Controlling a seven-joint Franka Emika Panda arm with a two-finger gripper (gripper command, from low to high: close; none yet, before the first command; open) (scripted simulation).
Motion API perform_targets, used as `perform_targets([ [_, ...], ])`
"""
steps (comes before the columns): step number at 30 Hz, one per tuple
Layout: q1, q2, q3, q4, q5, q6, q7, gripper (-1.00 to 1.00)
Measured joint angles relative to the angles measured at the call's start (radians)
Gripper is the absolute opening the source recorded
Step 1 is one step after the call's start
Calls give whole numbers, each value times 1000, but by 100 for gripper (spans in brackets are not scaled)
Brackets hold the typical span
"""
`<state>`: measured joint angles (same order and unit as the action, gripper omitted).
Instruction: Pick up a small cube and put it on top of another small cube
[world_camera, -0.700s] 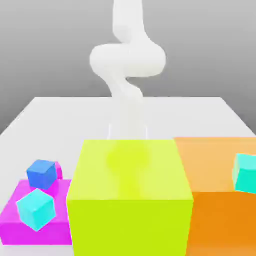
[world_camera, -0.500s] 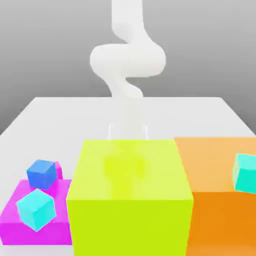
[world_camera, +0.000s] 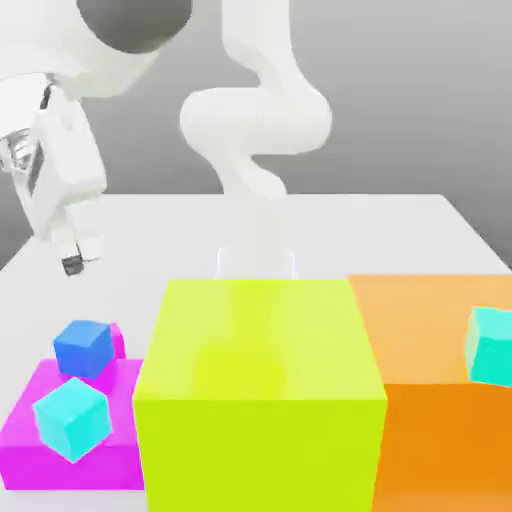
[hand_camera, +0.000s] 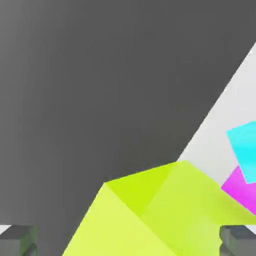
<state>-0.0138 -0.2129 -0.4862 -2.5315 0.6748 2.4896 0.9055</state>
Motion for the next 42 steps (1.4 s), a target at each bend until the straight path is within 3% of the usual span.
perform_targets([
  [7, -86, 139, -92, -73, 118, 79, 49, 0],
  [11, -140, 190, -114, -124, 133, 146, 145, 0],
  [16, -141, 215, -122, -203, 46, 249, 433, 0],
  [20, -126, 204, -153, -275, -118, 342, 736, 0],
  [42, -171, 204, -153, -275, -118, 342, 736, 0],
])
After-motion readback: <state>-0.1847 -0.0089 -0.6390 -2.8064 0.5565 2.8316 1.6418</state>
